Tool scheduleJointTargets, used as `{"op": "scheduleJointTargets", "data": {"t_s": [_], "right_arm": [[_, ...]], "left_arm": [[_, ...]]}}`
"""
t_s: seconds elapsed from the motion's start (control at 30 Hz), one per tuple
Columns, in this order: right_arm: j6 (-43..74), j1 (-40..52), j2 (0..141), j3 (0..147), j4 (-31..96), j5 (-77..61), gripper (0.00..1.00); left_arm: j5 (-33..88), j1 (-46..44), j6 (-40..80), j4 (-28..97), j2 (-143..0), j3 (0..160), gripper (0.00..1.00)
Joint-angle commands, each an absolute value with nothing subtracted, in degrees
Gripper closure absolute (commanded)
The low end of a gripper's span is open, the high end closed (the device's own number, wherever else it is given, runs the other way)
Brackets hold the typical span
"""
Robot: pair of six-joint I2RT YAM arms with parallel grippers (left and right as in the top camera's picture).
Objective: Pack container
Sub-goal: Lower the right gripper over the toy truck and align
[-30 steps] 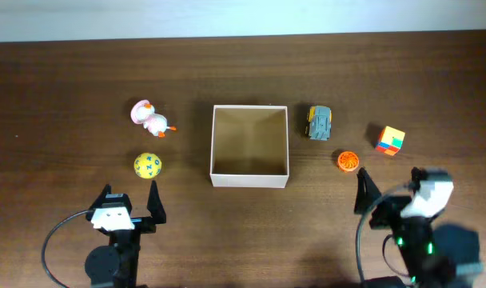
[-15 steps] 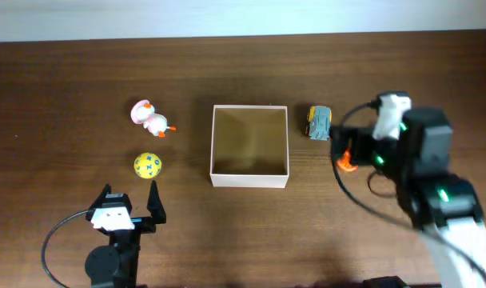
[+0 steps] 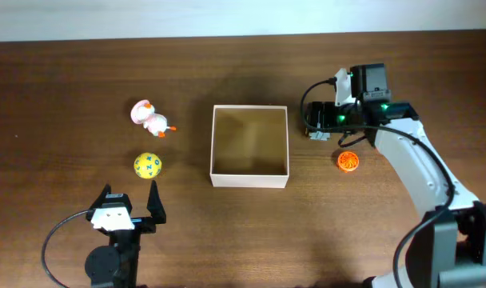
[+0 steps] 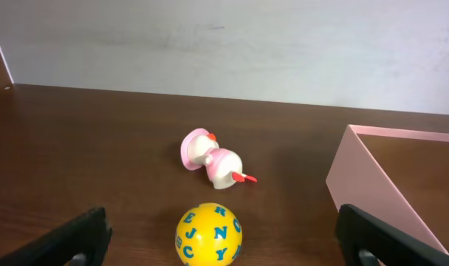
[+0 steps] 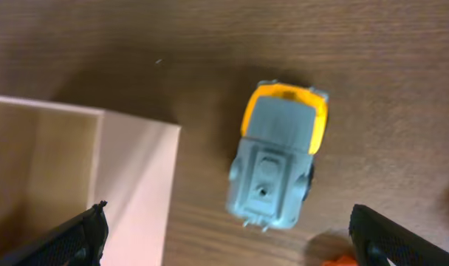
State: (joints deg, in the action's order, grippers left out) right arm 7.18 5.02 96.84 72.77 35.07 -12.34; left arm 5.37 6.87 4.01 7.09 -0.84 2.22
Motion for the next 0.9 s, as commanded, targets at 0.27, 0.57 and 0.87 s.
{"op": "scheduleJointTargets", "data": {"t_s": [0.27, 0.57, 0.87], "right_arm": [[6.2, 4.9, 103.8, 74.1, 33.3, -4.5, 0.01], [8.9, 4.9, 109.8, 74.1, 30.5, -4.5, 0.01], [14.5, 4.9, 113.4, 74.1, 25.5, -4.2, 0.01]], "left_arm": [[5.1, 6.8, 2.9, 6.9, -0.3, 1.8, 0.01], [5.1, 6.8, 2.9, 7.0, -0.3, 1.8, 0.01], [5.1, 6.8, 2.9, 6.9, -0.3, 1.8, 0.01]]}}
